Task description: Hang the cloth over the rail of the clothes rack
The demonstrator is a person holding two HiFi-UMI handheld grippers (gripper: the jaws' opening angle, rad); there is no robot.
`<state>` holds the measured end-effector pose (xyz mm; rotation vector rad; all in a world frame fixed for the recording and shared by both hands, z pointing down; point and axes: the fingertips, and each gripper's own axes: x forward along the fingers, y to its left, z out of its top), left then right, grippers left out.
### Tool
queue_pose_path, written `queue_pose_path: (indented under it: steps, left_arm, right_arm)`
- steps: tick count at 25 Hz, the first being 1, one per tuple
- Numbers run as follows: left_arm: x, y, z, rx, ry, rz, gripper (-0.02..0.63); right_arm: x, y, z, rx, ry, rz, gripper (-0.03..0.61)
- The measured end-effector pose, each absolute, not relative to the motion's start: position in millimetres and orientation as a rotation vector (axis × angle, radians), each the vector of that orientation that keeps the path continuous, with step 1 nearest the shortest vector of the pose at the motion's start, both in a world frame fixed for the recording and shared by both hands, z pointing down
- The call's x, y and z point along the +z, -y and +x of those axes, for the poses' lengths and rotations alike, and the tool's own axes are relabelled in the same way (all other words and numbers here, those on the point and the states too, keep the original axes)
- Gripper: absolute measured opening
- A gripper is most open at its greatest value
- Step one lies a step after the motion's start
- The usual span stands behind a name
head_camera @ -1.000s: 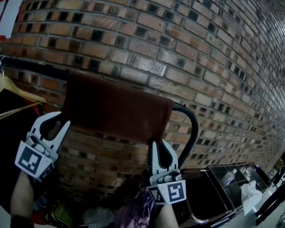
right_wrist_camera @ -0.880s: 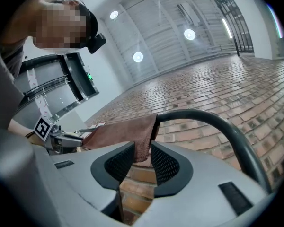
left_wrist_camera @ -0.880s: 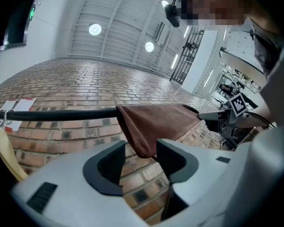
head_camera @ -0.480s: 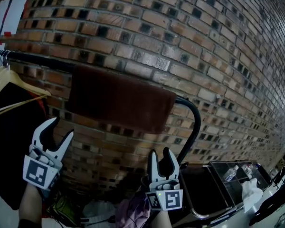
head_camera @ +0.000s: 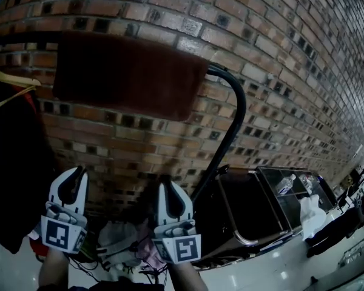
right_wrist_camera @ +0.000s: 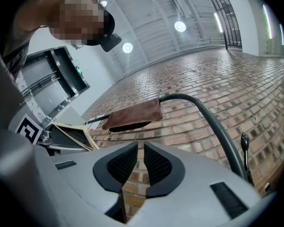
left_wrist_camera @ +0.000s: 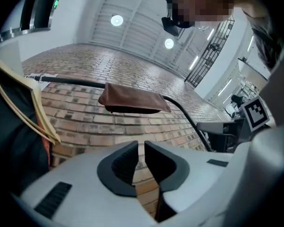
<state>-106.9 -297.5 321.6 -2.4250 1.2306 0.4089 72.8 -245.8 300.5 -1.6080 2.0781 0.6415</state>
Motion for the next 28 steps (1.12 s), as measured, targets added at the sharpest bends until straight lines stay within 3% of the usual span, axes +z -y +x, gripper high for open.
queue_pose_path:
  steps: [2,18,28]
  left_arm:
    - [337.4,296.0,-93.1,0.387,-1.226,-2.463,0.018]
    - [476.2,303.3,-12.5,0.033,-1.094,-2.856,0.012]
    - [557.9,300.9,22.0,-0.231,-1.009,-3.08,0.014]
  right_arm:
    - [315.7,243.9,74.6,0.596,-2.098,-1.613,0.009]
    - [455.5,257.7,60.8,0.242,-2.408,-1.714,0.006]
    - [498.1,274.8,74.6,0.122,-2.445,-1.819,0.006]
